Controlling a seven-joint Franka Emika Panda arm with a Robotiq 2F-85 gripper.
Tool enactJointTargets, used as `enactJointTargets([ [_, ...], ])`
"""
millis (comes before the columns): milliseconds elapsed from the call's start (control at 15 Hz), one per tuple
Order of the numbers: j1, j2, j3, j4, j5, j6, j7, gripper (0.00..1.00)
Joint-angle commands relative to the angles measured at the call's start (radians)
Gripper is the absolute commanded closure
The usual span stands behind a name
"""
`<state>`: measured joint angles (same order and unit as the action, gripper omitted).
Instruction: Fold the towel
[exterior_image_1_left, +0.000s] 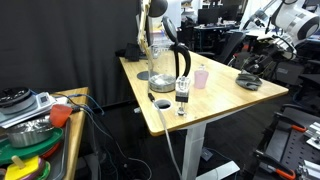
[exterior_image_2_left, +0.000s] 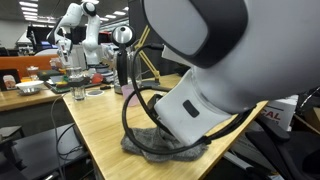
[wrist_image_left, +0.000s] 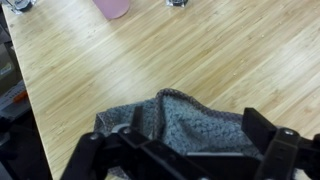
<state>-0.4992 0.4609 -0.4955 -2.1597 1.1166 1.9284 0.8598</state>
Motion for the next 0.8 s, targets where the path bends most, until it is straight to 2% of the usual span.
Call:
enactJointTargets([
  [0,0.032,-0.06,0.005,-0.027,-0.031,0.024,-0.007,0.0],
  [400,0.133,-0.147,0.025,-0.058,-0.152,0.094,0.009,0.0],
  [733,0.223,-0.192,0.042,-0.108,-0.297,0.332,0.094,0.0],
])
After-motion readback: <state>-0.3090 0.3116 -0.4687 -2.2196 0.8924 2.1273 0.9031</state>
